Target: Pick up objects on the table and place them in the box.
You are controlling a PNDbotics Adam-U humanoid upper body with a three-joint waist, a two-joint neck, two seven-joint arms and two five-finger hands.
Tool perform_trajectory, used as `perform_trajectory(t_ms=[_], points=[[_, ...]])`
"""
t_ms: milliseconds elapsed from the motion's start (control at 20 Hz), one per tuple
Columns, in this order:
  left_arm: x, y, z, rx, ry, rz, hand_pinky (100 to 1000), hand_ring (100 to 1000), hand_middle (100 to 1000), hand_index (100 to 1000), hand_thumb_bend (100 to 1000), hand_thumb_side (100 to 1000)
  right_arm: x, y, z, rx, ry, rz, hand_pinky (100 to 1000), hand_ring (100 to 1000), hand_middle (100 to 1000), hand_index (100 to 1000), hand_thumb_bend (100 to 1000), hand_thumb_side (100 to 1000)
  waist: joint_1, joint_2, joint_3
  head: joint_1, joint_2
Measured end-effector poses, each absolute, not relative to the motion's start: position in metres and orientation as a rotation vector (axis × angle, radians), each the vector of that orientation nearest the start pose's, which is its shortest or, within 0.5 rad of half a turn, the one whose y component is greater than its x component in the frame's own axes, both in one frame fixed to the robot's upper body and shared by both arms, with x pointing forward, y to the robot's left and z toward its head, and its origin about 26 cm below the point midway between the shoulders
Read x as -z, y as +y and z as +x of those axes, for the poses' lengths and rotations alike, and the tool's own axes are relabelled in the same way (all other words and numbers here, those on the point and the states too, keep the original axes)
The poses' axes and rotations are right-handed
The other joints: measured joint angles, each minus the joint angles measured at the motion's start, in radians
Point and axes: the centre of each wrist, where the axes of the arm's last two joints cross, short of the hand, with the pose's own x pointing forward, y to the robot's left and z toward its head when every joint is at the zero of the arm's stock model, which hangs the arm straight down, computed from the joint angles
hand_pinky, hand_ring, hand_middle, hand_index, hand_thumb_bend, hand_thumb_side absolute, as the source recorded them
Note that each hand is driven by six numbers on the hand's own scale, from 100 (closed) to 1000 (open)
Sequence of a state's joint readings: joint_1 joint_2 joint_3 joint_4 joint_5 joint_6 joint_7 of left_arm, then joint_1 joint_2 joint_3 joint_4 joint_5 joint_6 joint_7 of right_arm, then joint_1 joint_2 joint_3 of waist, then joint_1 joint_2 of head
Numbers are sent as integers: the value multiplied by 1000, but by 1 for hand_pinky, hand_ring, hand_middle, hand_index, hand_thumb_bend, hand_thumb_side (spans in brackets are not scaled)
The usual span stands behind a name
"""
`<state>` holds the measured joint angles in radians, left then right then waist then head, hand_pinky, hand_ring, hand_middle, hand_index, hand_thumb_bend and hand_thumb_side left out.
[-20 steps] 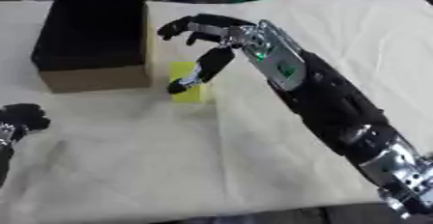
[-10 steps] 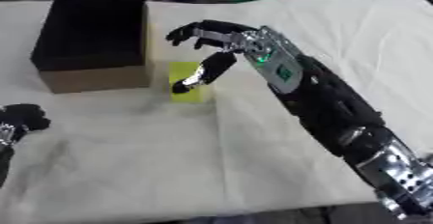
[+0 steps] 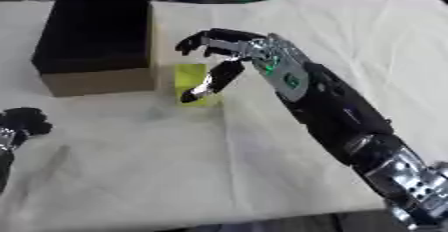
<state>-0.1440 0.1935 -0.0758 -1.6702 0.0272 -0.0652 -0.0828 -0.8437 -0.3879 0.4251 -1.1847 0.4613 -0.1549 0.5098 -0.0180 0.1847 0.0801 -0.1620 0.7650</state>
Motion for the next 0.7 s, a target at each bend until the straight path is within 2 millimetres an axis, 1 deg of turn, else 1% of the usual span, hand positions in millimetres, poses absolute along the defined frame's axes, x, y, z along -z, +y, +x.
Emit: perform_trajectory(t_ms=[300, 350, 400, 700], points=[[-59, 250, 309, 316, -1847, -31, 698, 617, 581, 678, 449, 696, -160, -187, 442, -1664, -1565, -310, 808, 917, 760, 890, 639, 494, 0, 0, 1, -2, 0], [-59, 250, 309, 316, -1847, -31, 698, 617, 581, 678, 449, 696, -160, -187, 442, -1664, -1564, -317, 804, 903, 744, 876, 610, 484, 0, 0, 1, -3, 0], [-59, 250, 309, 316, -1847, -31, 698, 616, 581, 678, 449, 696, -159, -188, 442, -1663, -1561, -326, 804, 901, 742, 875, 619, 497, 0, 0, 1, -3, 0], [-59, 250, 309, 316, -1847, -31, 698, 616, 581, 678, 449, 696, -154, -189, 444, -1672, -1548, -380, 798, 879, 709, 848, 634, 476, 0, 0, 0, -4, 0]])
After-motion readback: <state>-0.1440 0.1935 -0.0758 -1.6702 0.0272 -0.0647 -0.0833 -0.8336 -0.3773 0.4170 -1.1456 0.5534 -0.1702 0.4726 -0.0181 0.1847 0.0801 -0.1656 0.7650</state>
